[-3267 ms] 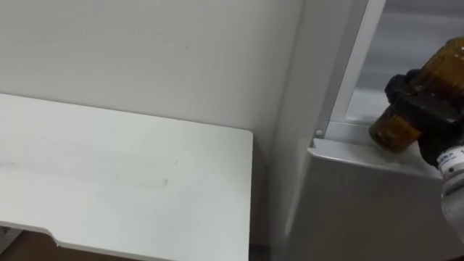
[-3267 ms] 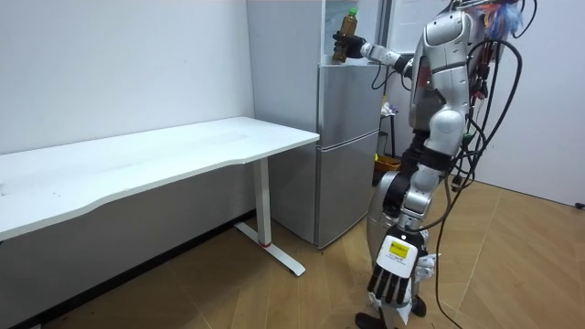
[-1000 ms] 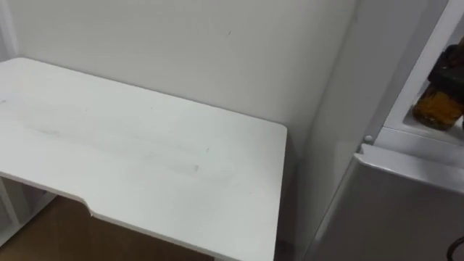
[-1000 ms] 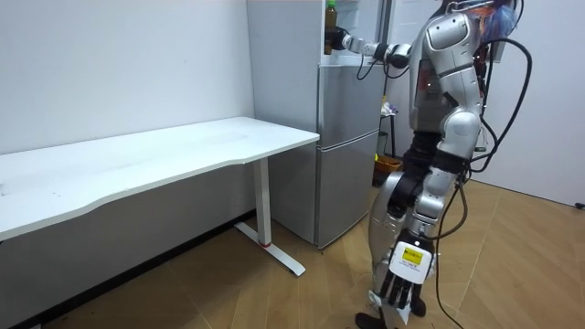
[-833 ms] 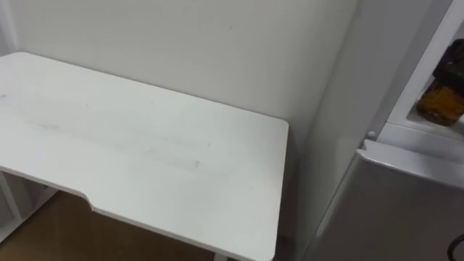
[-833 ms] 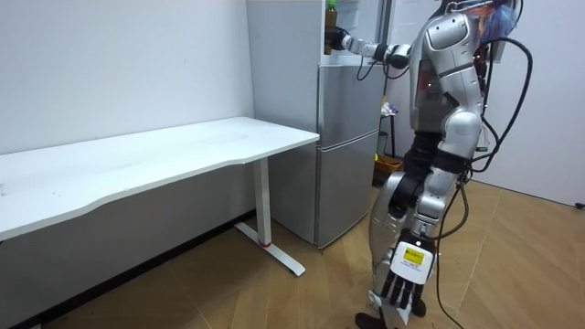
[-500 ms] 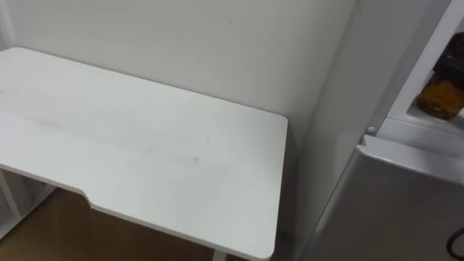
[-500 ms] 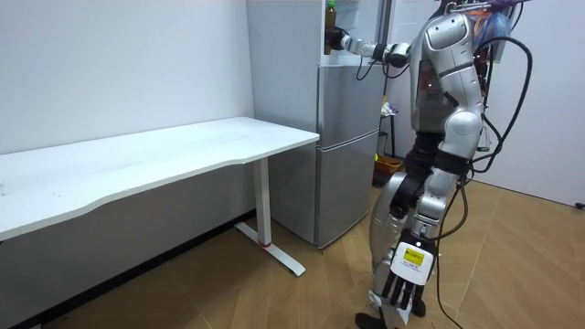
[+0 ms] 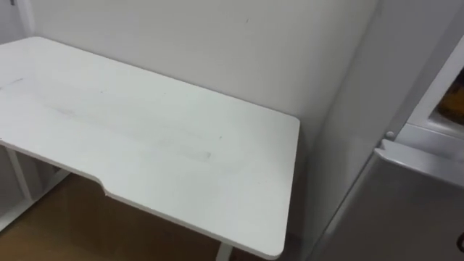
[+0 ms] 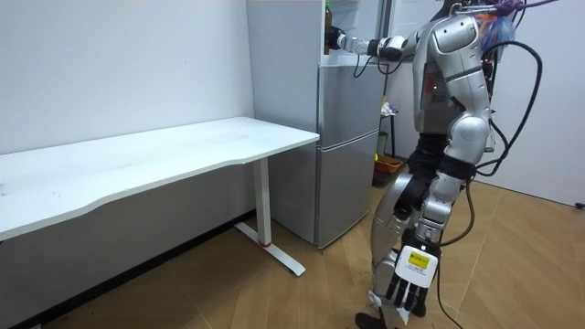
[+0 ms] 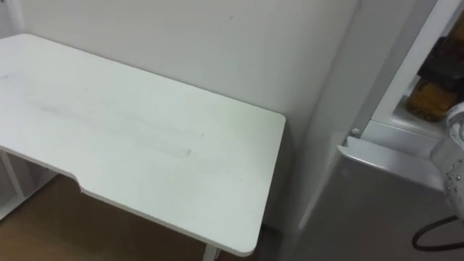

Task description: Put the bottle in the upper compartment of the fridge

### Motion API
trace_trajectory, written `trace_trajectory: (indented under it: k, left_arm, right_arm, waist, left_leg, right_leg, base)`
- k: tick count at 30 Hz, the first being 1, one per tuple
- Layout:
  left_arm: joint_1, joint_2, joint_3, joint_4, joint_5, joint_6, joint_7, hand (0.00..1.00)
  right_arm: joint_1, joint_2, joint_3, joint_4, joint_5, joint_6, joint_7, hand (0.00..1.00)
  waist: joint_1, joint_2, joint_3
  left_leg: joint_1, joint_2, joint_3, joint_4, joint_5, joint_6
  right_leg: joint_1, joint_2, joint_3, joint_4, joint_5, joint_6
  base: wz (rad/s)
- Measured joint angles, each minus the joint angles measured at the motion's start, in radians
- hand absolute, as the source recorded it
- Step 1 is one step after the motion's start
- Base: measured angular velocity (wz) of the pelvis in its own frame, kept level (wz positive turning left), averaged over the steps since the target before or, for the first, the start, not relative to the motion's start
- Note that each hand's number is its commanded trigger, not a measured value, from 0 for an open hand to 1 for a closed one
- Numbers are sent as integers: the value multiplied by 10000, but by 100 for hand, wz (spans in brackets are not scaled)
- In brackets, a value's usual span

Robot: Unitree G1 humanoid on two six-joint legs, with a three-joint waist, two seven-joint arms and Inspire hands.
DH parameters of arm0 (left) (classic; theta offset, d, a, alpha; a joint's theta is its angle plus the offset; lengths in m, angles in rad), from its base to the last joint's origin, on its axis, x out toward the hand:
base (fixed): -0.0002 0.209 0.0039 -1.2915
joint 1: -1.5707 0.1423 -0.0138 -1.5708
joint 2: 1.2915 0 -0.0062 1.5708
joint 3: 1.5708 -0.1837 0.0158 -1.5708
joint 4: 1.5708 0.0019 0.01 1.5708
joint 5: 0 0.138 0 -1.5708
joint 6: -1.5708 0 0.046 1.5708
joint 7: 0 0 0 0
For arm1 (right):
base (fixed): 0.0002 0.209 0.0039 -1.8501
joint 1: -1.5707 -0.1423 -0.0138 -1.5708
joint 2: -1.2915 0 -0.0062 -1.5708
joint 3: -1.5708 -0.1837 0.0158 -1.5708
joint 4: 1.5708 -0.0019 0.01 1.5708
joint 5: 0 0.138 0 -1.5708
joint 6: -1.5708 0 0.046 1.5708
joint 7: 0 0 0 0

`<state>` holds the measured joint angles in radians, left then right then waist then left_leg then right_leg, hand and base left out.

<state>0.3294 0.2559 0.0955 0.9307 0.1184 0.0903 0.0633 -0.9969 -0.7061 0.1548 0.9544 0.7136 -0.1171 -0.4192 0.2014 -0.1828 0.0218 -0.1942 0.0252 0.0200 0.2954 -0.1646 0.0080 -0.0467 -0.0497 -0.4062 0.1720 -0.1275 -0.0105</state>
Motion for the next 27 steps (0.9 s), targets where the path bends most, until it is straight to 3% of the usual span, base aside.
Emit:
trace_trajectory:
  k: [5, 10, 17, 23, 27]
  left_arm:
    - [-70, 15, -1, -159, 0, 150, -19, 0]
    - [-192, 118, -12, -201, -92, 157, -63, 0]
    - [-315, 137, -144, -209, -319, 161, 26, 0]
    - [-294, 125, -233, -217, -263, 206, 160, 0]
    - [-66, 104, -227, -335, -266, 210, 160, 0]
  right_arm:
    - [-28, -37, 223, 240, -785, 247, -94, 0]
    - [-134, -89, 612, 255, -1179, 298, -139, 0]
    - [-155, -89, 717, 258, -1205, 352, -28, 0]
    - [-188, -121, 772, 288, -1252, 594, 442, 0]
    - [-188, -176, 687, 210, -1009, 832, 927, 0]
  waist:
    - [-10, 132, 72]
    - [-3, 261, 49]
    - [0, 212, 13]
    - [-47, 192, -13]
    - [-145, 224, -83]
  left_leg:
    - [-166, 39, -34, 87, 2, 0]
    - [-221, 41, 9, 82, 43, -24]
    - [-199, 122, 31, 79, 55, -43]
    - [-137, 133, 66, 83, 61, -51]
    - [-67, 104, 53, 20, 62, -48]
  right_leg:
    - [-125, 6, -56, 8, 56, -68]
    - [-279, 8, -42, 139, 72, -92]
    - [-274, 33, -14, 134, 75, -96]
    - [-220, 51, 41, 134, 77, -99]
    - [-183, 30, 53, 136, 76, -98]
  base:
    - [-1]
    - [-2]
    - [0]
    - [0]
    - [-1]
